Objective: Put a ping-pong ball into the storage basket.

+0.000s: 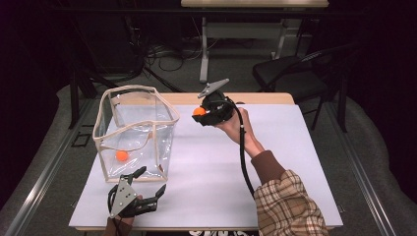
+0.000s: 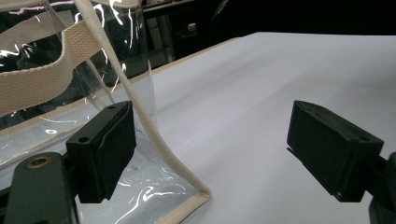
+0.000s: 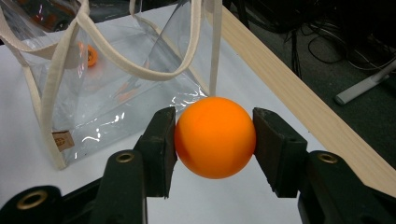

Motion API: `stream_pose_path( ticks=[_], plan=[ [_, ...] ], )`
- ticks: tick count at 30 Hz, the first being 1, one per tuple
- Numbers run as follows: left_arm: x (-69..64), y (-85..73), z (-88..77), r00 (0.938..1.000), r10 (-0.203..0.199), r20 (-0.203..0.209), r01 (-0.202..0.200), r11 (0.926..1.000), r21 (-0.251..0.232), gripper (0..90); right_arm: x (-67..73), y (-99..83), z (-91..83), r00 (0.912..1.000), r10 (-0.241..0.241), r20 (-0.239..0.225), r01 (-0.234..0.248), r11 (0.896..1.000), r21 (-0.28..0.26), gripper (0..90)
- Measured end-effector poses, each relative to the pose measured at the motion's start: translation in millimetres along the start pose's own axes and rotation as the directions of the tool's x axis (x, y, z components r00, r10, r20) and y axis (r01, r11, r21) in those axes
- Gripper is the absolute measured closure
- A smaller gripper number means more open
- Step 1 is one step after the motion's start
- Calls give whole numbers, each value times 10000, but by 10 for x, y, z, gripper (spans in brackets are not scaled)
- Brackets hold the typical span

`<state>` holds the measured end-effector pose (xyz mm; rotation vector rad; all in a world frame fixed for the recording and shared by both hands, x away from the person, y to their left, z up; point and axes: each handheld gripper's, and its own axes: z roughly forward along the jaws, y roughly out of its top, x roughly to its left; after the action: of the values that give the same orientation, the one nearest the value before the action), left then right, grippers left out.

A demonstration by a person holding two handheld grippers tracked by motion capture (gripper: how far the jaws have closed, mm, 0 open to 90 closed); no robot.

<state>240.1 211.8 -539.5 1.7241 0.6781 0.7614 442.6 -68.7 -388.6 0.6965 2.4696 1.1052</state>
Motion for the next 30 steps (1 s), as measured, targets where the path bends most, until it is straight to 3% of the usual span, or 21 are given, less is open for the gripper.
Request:
stream_pose_path(
  ticks=[30],
  plan=[
    [0, 0, 5, 10000, -11, 43, 11, 10000, -18, 156, -20, 186, 49, 10000, 34, -5, -34, 9997, -234, 513]
  ],
)
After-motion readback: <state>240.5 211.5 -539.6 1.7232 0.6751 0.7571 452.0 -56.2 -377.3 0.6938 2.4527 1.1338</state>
